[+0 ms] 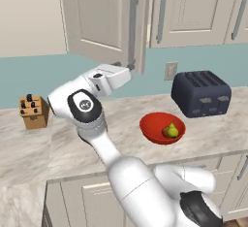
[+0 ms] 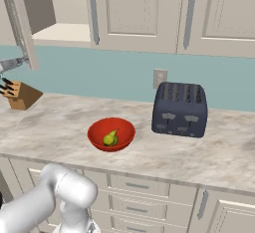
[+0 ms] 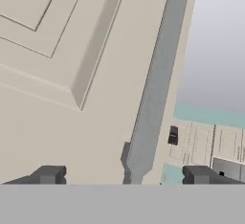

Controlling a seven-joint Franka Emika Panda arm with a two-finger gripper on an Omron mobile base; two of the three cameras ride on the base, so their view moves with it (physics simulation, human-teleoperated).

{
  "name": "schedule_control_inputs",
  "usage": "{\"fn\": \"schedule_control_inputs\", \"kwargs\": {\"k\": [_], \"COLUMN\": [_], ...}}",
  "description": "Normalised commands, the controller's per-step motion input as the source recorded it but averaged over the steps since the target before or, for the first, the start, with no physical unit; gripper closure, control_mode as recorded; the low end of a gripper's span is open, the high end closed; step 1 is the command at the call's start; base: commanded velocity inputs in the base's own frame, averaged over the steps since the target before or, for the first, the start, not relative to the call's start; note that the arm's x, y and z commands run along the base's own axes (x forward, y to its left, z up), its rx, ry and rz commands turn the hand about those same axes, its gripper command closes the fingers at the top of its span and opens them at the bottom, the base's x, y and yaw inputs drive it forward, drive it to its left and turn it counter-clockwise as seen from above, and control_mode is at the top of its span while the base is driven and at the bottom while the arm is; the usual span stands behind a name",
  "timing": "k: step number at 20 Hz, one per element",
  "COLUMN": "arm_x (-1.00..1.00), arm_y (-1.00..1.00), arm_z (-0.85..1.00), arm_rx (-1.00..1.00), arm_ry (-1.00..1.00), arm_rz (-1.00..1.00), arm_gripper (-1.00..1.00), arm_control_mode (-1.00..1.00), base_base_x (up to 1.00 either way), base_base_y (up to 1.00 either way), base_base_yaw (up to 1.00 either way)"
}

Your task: Open the cabinet. Pick the pear and mango from the cabinet and place them into the bowl. Then close the cabinet.

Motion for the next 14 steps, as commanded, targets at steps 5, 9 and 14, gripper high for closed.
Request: {"fn": "schedule_control_inputs", "kwargs": {"k": [5, 9, 14], "arm_x": [0.71, 0.53, 0.27], "arm_y": [-0.10, -0.11, -0.23], "arm_z": [0.07, 0.05, 0.08], "arm_rx": [-0.05, -0.01, 0.00], "arm_ry": [0.00, 0.01, 0.03], "arm_rz": [0.00, 0.00, 0.01], "arm_gripper": [-1.00, -1.00, -1.00], "arm_control_mode": [-1.00, -1.00, -1.00], "base_base_x": [0.00, 0.00, 0.00], "base_base_y": [0.00, 0.00, 0.00], "base_base_yaw": [0.00, 0.00, 0.00]}}
